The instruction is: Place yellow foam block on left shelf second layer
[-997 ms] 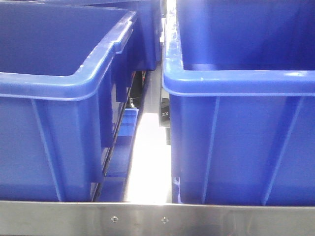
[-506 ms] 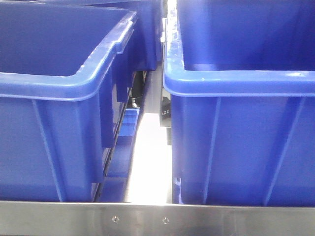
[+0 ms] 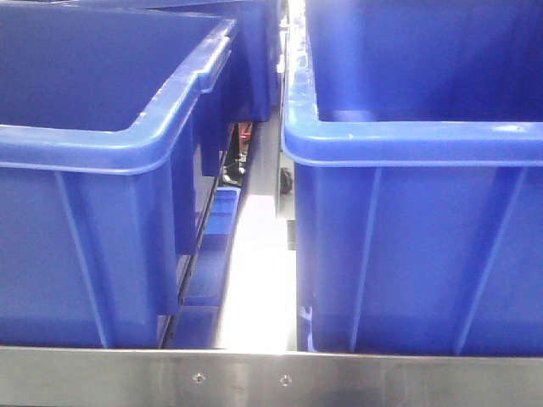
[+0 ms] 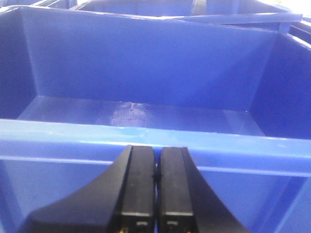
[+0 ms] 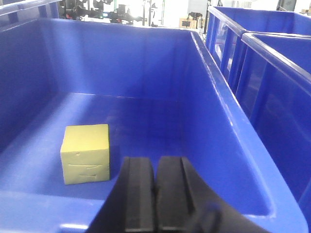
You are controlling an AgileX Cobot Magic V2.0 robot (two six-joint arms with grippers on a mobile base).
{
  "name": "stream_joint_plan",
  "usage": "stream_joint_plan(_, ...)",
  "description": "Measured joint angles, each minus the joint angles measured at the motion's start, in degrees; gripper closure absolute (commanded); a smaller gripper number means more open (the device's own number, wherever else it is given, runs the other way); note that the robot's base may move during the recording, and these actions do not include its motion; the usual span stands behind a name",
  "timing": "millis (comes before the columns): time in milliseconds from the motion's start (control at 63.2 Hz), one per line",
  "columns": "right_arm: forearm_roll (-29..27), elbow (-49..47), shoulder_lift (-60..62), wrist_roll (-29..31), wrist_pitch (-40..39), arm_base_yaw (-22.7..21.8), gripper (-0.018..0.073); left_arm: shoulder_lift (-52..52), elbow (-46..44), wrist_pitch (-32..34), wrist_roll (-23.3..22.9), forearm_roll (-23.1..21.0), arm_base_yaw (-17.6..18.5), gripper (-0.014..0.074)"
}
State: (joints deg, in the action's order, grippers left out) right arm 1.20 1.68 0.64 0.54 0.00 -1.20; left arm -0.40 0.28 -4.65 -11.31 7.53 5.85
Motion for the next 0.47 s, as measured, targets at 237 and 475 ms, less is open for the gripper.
stream_joint_plan(237, 0.0, 0.1, 0.0, 0.0, 0.0, 0.0, 0.0526, 0.0, 0.0, 0.0, 0.0, 0.0, 0.0, 0.046)
stream_joint_plan(475, 0.0, 0.1, 0.0, 0.0, 0.0, 0.0, 0.0526, 0.0, 0.0, 0.0, 0.0, 0.0, 0.0, 0.046)
